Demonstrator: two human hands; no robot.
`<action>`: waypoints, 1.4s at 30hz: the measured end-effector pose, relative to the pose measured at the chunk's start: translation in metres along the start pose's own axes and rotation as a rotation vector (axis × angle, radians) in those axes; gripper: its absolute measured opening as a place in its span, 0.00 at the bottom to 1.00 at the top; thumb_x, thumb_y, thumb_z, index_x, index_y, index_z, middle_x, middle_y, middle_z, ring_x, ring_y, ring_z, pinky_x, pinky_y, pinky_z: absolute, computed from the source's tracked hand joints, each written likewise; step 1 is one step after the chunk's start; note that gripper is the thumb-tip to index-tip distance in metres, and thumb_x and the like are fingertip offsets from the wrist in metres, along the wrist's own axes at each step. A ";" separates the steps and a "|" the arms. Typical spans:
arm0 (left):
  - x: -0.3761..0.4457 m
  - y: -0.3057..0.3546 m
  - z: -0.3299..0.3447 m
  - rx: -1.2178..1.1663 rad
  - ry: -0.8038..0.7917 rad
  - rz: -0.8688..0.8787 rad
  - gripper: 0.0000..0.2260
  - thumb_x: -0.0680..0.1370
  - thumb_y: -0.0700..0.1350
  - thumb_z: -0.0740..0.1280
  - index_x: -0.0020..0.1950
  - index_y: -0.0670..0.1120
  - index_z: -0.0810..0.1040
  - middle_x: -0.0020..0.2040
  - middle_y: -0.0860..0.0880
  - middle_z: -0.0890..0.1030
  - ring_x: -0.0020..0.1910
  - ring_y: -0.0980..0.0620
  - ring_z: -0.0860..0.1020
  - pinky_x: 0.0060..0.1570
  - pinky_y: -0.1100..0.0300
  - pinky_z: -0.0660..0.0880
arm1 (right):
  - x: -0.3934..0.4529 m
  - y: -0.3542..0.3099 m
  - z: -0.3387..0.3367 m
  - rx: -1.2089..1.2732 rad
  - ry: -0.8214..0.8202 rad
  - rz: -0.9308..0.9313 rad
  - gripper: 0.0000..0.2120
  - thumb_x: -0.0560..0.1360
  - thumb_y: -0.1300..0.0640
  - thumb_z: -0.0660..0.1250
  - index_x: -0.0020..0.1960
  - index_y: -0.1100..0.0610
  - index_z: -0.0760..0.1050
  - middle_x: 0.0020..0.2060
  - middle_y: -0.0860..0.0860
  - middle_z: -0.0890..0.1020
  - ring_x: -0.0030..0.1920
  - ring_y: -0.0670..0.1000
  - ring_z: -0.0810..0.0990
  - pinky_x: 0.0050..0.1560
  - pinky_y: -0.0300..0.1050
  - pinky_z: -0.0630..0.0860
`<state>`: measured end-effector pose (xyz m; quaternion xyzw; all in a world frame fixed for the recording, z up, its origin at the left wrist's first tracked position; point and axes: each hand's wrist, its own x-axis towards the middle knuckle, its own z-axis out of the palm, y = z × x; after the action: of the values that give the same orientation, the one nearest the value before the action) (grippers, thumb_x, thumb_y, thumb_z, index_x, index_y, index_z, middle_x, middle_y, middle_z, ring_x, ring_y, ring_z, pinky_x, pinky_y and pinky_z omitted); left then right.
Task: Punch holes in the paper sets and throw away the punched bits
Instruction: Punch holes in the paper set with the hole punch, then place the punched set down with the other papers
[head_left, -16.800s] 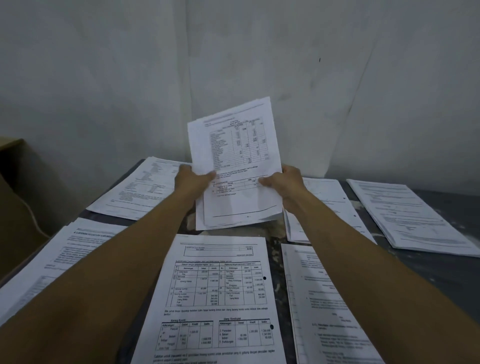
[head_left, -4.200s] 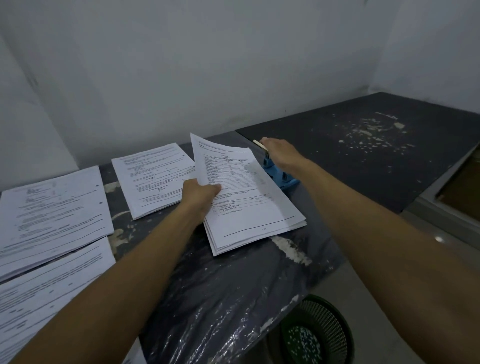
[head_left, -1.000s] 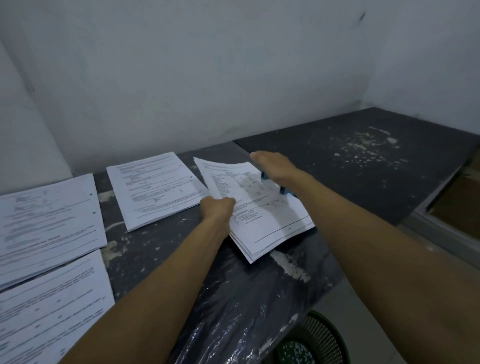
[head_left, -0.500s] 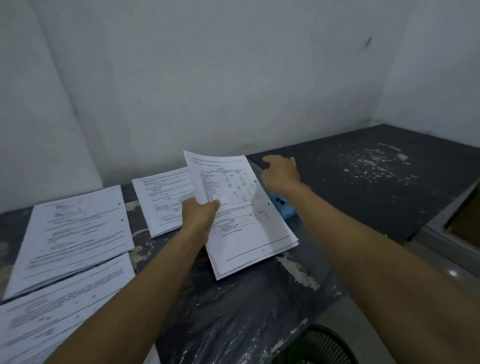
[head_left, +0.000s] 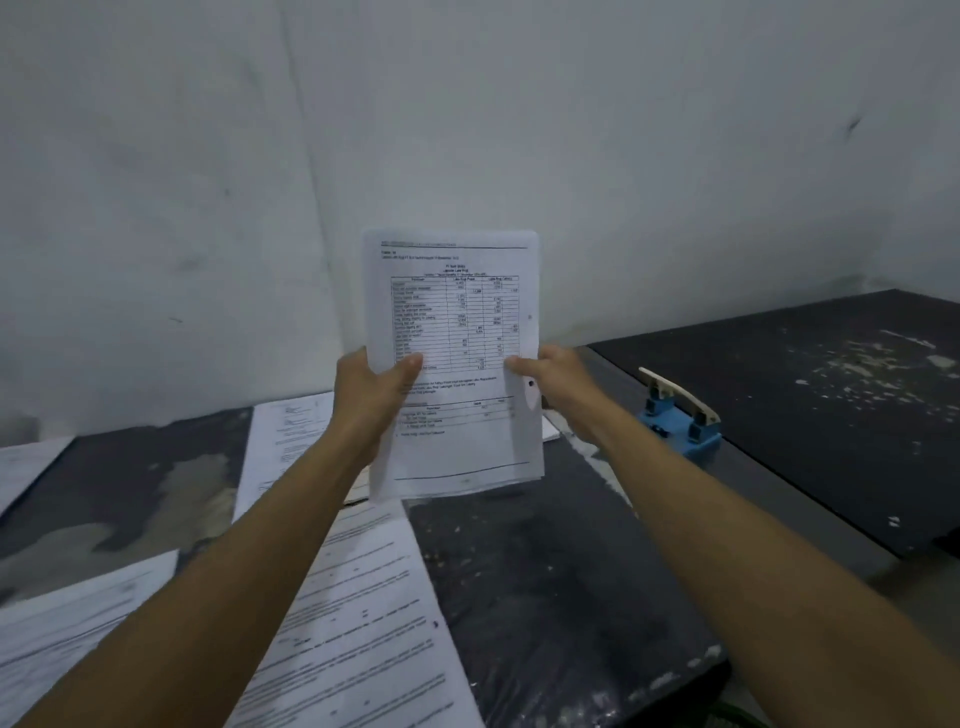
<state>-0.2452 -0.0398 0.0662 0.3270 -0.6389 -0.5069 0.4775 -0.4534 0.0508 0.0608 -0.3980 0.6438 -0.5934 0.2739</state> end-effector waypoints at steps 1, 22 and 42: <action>0.000 0.004 -0.012 0.008 0.015 0.010 0.12 0.78 0.48 0.72 0.60 0.50 0.80 0.51 0.51 0.84 0.47 0.51 0.84 0.47 0.52 0.82 | -0.001 -0.004 0.012 -0.004 -0.018 -0.014 0.03 0.79 0.57 0.69 0.52 0.53 0.80 0.48 0.48 0.86 0.49 0.50 0.85 0.46 0.44 0.80; 0.001 0.000 -0.306 0.330 0.374 -0.144 0.24 0.73 0.33 0.72 0.66 0.45 0.69 0.57 0.49 0.76 0.52 0.48 0.78 0.38 0.64 0.74 | -0.011 -0.042 0.309 0.012 -0.201 0.025 0.08 0.80 0.60 0.65 0.44 0.52 0.79 0.39 0.48 0.81 0.39 0.48 0.77 0.34 0.38 0.72; 0.056 -0.111 -0.386 0.678 0.343 -0.330 0.23 0.76 0.34 0.70 0.69 0.43 0.67 0.63 0.40 0.76 0.60 0.41 0.76 0.54 0.53 0.75 | 0.039 0.021 0.451 -0.456 -0.081 0.032 0.13 0.73 0.66 0.71 0.55 0.58 0.74 0.44 0.49 0.74 0.43 0.50 0.75 0.36 0.38 0.69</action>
<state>0.0923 -0.2496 -0.0136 0.6436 -0.6198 -0.2755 0.3546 -0.1062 -0.2287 -0.0209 -0.4626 0.7560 -0.4118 0.2120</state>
